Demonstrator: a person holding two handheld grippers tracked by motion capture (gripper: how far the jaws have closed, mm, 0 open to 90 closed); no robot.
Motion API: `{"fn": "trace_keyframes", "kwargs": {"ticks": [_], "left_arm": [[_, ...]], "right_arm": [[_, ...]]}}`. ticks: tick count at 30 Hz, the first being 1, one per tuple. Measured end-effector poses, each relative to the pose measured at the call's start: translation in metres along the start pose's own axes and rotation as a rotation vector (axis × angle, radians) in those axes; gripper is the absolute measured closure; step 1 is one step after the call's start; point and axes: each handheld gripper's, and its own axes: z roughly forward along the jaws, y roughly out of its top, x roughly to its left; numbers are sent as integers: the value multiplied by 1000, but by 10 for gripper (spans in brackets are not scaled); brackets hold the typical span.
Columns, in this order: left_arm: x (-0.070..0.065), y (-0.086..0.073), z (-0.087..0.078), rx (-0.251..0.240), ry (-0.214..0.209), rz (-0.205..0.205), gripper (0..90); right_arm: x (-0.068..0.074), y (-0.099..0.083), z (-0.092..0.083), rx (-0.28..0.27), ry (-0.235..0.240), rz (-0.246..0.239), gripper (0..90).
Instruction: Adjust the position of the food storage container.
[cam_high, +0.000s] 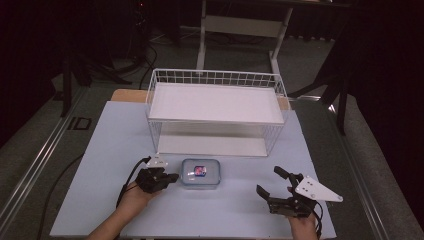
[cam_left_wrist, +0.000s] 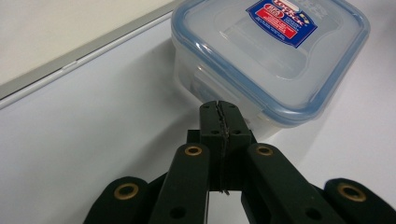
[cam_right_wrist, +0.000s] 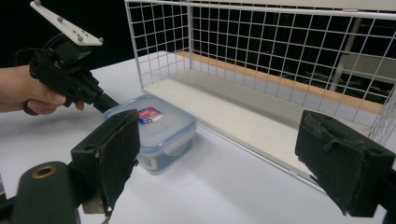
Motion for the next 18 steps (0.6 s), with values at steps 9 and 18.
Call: {"fn": "trace_keyframes", "kwargs": {"ticks": [9, 18], "left_arm": [[-12, 16, 7, -38, -10, -7, 900], [-12, 27, 17, -15, 20, 3, 900]], "right_arm": [[2, 1, 3, 1, 15, -6, 140], [2, 1, 3, 2, 32, -10, 140]]}}
